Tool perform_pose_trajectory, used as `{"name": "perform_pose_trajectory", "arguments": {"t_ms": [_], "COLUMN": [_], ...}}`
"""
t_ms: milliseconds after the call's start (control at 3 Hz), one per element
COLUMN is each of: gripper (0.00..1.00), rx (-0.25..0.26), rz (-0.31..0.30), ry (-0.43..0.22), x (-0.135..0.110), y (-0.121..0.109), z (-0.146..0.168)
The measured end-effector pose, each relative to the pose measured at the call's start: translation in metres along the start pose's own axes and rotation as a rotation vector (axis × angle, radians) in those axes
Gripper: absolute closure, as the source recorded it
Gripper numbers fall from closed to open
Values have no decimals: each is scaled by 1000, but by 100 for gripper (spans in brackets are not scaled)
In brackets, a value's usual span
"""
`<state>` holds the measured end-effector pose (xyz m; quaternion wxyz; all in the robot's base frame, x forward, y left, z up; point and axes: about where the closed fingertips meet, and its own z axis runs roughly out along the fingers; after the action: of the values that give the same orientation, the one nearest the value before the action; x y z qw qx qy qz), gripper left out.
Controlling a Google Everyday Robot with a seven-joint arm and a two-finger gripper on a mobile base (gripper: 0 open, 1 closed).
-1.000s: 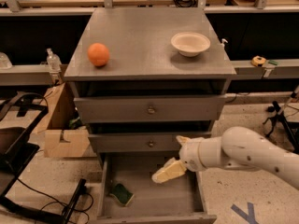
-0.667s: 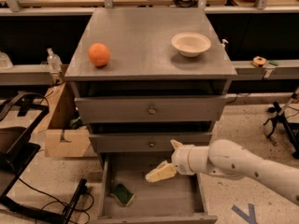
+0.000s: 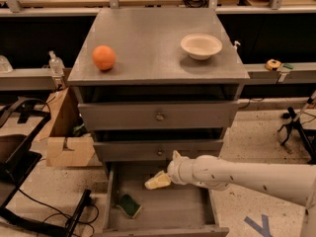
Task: Pick sponge from bottom drawer and place on counter
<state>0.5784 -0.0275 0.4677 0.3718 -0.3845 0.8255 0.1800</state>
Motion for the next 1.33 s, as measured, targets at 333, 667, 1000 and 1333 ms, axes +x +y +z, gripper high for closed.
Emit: {"name": "perform_pose_trajectory", "arguments": {"t_ms": [333,667,1000,1333], "gripper": [0,0,0,0], "rx": [-8,-24,-42,-71], "rz": [-7,-48,-80,-83], "ry": [-5,11,-8,-55], "x": [-5,18,46,72], "y": [3,18,38,49], "z": [2,33,58,82]}}
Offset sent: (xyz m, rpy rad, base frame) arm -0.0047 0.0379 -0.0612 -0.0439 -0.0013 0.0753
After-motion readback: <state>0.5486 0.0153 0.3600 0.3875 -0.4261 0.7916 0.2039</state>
